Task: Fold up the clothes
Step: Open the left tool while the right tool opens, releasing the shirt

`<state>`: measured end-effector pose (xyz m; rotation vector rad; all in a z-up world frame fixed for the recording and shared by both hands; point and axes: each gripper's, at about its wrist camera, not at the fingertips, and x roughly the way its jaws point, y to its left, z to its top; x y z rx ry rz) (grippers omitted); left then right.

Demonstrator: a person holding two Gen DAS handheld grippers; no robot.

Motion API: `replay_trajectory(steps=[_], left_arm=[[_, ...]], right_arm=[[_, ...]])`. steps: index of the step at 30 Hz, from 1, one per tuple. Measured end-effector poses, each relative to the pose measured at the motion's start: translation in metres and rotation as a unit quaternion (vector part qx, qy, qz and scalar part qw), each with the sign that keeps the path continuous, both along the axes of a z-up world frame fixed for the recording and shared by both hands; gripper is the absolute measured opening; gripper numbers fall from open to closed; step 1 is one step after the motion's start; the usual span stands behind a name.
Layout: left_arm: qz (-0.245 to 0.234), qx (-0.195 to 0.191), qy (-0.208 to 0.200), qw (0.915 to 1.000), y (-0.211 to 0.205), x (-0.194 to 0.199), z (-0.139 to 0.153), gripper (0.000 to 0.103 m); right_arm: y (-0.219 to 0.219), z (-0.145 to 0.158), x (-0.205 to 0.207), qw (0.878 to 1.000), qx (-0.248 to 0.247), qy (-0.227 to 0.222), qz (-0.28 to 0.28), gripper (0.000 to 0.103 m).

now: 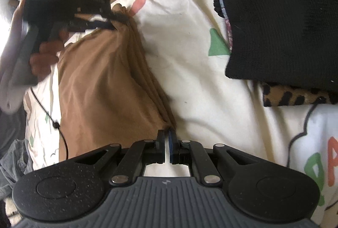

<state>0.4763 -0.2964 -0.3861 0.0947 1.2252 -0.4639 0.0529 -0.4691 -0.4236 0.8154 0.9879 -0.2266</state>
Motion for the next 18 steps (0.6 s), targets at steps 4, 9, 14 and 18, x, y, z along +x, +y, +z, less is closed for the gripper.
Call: replay_trajectory(steps=[4, 9, 14, 18], left_arm=[[-0.007, -0.004, 0.007, 0.9999, -0.001, 0.011, -0.002, 0.033], [-0.016, -0.031, 0.014, 0.9993, 0.008, 0.016, 0.011, 0.033], [-0.019, -0.031, 0.002, 0.9993, 0.029, 0.015, 0.04, 0.036], [-0.012, -0.021, -0.019, 0.9995, 0.057, 0.013, 0.064, 0.043]], right_arm=[[-0.004, 0.013, -0.007, 1.0, -0.017, -0.004, 0.008, 0.004], [-0.016, 0.032, -0.006, 0.999, -0.036, -0.025, 0.0, 0.006], [-0.02, 0.041, -0.004, 0.998, -0.048, -0.031, -0.014, 0.022], [-0.018, 0.046, 0.005, 0.998, -0.059, -0.034, -0.008, 0.028]])
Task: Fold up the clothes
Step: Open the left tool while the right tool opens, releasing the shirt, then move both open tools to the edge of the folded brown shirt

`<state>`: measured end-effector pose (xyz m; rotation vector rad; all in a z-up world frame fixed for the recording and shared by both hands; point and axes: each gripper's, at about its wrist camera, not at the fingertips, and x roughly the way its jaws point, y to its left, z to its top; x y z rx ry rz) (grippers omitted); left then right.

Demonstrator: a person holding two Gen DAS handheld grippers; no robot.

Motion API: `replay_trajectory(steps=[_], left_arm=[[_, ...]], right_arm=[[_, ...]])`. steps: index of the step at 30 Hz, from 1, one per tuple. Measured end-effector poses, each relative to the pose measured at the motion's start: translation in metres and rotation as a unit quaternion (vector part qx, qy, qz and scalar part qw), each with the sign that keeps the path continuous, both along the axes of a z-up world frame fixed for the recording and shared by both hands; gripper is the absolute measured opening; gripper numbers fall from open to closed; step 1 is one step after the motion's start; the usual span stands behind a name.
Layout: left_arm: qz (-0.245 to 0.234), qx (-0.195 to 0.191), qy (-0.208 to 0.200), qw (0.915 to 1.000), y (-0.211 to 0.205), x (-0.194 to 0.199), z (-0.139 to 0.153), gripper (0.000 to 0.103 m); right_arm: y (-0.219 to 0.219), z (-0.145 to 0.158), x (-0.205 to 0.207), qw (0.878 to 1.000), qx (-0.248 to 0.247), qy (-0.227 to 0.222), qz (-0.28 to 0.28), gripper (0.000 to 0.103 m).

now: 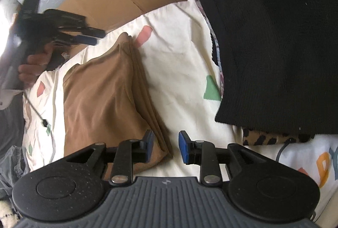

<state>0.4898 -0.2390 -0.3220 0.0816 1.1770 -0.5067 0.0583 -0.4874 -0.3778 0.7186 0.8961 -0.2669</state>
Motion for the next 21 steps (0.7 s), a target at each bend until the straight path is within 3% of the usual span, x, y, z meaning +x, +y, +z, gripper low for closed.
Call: replay_trajectory(steps=[6, 10, 14, 18, 21], left_arm=[[0.042, 0.014, -0.03, 0.9986, 0.065, 0.002, 0.021, 0.048], [0.079, 0.032, -0.028, 0.996, 0.113, 0.004, 0.016, 0.048], [0.113, 0.045, -0.022, 0.9923, 0.15, 0.005, 0.0, 0.05], [0.157, 0.032, 0.003, 0.987, 0.183, 0.0, -0.022, 0.056], [0.167, 0.025, 0.015, 0.9855, 0.193, -0.007, -0.04, 0.055]], right_arm=[[0.007, 0.005, 0.02, 1.0, -0.011, -0.005, 0.017, 0.029], [0.019, 0.003, 0.035, 0.999, -0.032, 0.001, 0.029, 0.041], [0.028, 0.0, 0.049, 0.997, -0.056, 0.014, 0.048, 0.041], [0.028, -0.004, 0.063, 0.994, -0.079, 0.028, 0.064, 0.041], [0.028, -0.006, 0.077, 0.993, -0.088, 0.036, 0.073, 0.041]])
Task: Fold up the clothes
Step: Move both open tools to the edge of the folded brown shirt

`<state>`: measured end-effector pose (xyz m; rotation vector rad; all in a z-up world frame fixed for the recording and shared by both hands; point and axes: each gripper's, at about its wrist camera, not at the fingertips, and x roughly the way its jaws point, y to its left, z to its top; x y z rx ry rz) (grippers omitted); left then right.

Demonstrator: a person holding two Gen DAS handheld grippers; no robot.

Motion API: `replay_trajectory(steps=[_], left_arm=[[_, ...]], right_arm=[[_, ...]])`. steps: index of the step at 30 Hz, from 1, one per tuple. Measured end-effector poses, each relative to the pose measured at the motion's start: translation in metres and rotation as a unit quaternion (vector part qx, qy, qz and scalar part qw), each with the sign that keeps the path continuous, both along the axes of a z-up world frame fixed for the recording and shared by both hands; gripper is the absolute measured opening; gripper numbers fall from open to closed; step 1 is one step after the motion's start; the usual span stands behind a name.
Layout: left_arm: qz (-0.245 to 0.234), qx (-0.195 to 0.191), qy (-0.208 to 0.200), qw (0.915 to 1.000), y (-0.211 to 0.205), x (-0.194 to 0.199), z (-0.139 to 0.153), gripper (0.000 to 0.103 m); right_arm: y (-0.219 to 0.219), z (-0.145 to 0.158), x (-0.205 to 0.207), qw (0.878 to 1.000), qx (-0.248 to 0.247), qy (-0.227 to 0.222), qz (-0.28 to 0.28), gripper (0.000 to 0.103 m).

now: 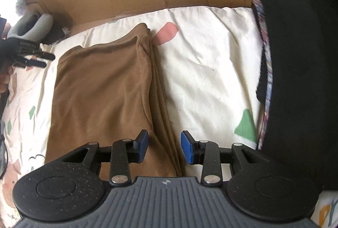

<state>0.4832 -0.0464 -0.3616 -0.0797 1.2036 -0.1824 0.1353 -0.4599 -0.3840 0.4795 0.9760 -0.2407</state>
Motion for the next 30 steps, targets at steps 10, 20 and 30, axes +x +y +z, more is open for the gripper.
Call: replay_trajectory(steps=[10, 20, 30], left_arm=[[0.009, -0.008, -0.004, 0.9999, -0.005, 0.009, -0.038, 0.028], [0.022, -0.003, -0.009, 0.9997, -0.003, 0.006, -0.031, 0.033], [0.002, -0.055, 0.029, 0.9981, 0.013, -0.062, 0.009, 0.049]], right_arm=[[0.007, -0.013, 0.054, 0.997, -0.034, 0.027, 0.058, 0.041], [-0.018, -0.017, 0.05, 0.999, -0.016, 0.031, 0.022, 0.041], [0.001, -0.014, 0.04, 0.997, 0.0, 0.04, 0.064, 0.041]])
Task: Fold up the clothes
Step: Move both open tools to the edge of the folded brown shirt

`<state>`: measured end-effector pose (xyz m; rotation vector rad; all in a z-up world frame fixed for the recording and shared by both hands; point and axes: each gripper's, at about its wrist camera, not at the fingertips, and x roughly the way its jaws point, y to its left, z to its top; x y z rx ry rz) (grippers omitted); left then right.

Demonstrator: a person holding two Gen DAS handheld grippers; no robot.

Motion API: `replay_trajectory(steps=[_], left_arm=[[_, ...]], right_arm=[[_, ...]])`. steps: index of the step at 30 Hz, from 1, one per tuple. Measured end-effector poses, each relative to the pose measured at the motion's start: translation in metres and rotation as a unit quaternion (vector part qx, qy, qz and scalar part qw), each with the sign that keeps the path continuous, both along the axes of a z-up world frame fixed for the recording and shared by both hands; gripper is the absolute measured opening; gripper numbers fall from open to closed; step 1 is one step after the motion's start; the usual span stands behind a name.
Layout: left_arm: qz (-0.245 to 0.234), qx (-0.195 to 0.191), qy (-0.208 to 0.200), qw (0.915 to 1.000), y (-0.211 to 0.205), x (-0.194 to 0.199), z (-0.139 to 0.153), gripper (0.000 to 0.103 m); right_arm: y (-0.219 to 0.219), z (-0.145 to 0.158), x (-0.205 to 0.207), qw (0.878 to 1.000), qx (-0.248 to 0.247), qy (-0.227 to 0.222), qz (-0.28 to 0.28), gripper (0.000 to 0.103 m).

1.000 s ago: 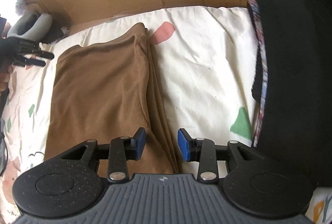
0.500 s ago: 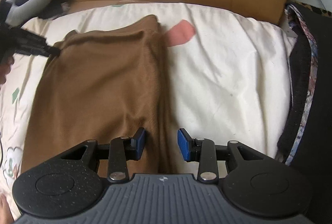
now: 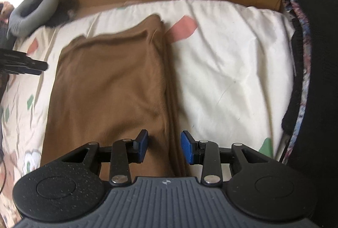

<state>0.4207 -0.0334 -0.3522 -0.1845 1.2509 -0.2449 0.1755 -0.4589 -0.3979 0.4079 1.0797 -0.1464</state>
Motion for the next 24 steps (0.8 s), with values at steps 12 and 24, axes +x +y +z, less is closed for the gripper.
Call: replay_trajectory(steps=[12, 24], left_arm=[[0.006, -0.042, 0.069, 0.9967, 0.004, -0.093, -0.03, 0.047], [0.034, -0.115, 0.163, 0.9793, 0.019, -0.162, -0.067, 0.048]], right_arm=[[0.006, -0.007, -0.009, 0.998, -0.027, 0.042, 0.028, 0.041], [0.025, 0.016, -0.015, 0.995, -0.061, 0.053, 0.056, 0.041]])
